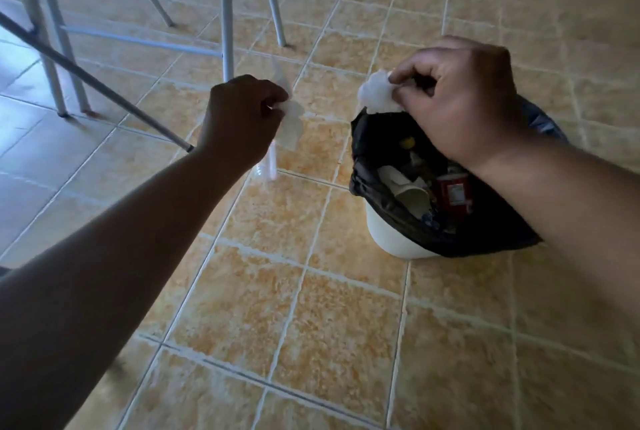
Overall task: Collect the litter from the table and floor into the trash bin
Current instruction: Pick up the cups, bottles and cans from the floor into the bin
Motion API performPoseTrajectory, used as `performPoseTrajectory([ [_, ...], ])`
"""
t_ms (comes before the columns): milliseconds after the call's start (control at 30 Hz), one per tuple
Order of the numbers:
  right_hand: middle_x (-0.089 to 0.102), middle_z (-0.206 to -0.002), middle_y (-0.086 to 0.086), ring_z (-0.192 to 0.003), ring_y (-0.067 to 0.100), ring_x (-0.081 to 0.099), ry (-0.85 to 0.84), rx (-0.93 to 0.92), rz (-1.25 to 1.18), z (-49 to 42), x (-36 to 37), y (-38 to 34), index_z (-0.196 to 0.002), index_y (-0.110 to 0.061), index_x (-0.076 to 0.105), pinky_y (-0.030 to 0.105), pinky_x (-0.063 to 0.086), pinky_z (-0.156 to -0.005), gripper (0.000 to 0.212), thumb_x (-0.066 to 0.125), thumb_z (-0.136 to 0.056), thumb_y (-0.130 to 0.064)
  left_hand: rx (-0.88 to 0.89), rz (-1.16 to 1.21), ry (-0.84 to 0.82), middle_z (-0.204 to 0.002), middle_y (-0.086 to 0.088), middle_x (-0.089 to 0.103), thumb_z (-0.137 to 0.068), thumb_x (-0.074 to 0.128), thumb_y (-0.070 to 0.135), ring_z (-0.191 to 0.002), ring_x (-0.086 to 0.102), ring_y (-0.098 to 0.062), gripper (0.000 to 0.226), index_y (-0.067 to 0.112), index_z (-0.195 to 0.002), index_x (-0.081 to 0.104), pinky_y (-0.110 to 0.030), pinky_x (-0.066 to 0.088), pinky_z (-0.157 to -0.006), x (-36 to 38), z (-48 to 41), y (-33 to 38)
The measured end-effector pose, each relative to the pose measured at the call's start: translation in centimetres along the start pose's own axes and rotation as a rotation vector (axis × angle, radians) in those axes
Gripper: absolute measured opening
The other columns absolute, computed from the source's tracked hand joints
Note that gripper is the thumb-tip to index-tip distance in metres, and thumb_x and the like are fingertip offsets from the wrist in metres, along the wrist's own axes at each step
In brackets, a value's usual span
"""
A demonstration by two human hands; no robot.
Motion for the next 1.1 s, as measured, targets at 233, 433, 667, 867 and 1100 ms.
performPoseTrajectory([
  [233,0.07,-0.09,0.01,-0.077,0.014,0.058,-0.119,0.019,0.126,3.2,-4.8,6.4,-0.094,-0.008,0.078,0.018,0.044,-0.07,0.014,0.074,-0.081,-0.006,0.265,0.147,-0.005,-0.088,-0.01,0.072,-0.077,0.067,0.006,-0.077,0.067,-0.02,0.022,0.01,-0.097,0.077,-0.029,0.052,-0.076,1.1,-0.7,10.7],
  [433,0.07,-0.093,0.014,-0.083,0.03,0.066,-0.189,0.097,0.144,8.1,-3.6,10.2,-0.095,-0.003,0.078,0.035,0.052,-0.075,0.014,0.072,-0.083,-0.001,0.323,0.109,-0.251,-0.095,-0.013,0.072,-0.078,0.067,0.002,-0.084,0.067,-0.026,0.027,0.008,-0.103,0.076,-0.026,0.047,-0.076,6.4,-0.3,14.3],
  [667,0.071,-0.101,0.015,-0.093,0.035,0.066,-0.278,0.162,0.158,10.4,-2.2,12.1,-0.104,-0.005,0.076,0.044,0.053,-0.082,0.022,0.074,-0.083,-0.009,0.291,-0.001,-0.388,-0.112,-0.011,0.068,-0.083,0.067,0.014,-0.101,0.065,-0.031,0.038,0.019,-0.121,0.068,-0.043,0.052,-0.088,9.3,1.3,13.6],
  [867,0.073,-0.103,0.009,-0.101,0.03,0.061,-0.258,0.144,0.198,10.4,-1.9,11.4,-0.107,-0.01,0.076,0.04,0.051,-0.086,0.023,0.07,-0.089,-0.021,0.381,0.004,-0.327,-0.138,-0.009,0.056,-0.091,0.053,0.044,-0.134,0.044,-0.026,0.054,0.011,-0.133,0.058,-0.04,0.032,-0.113,9.5,2.7,13.2],
  [1100,0.073,-0.102,0.008,-0.103,0.028,0.061,-0.249,0.157,0.21,10.4,-1.8,11.1,-0.107,-0.008,0.076,0.039,0.05,-0.087,0.025,0.07,-0.09,-0.025,0.285,-0.037,-0.449,-0.161,-0.009,0.021,-0.092,0.03,0.059,-0.151,0.004,-0.021,0.078,0.007,-0.151,0.031,-0.043,0.01,-0.122,11.0,3.3,11.0],
])
Point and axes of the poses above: each hand's wrist, its own z-axis away from the middle knuckle, its own x-axis out of the palm, y = z × x, the point moved 7 cm from there along -z, towards the middle knuckle
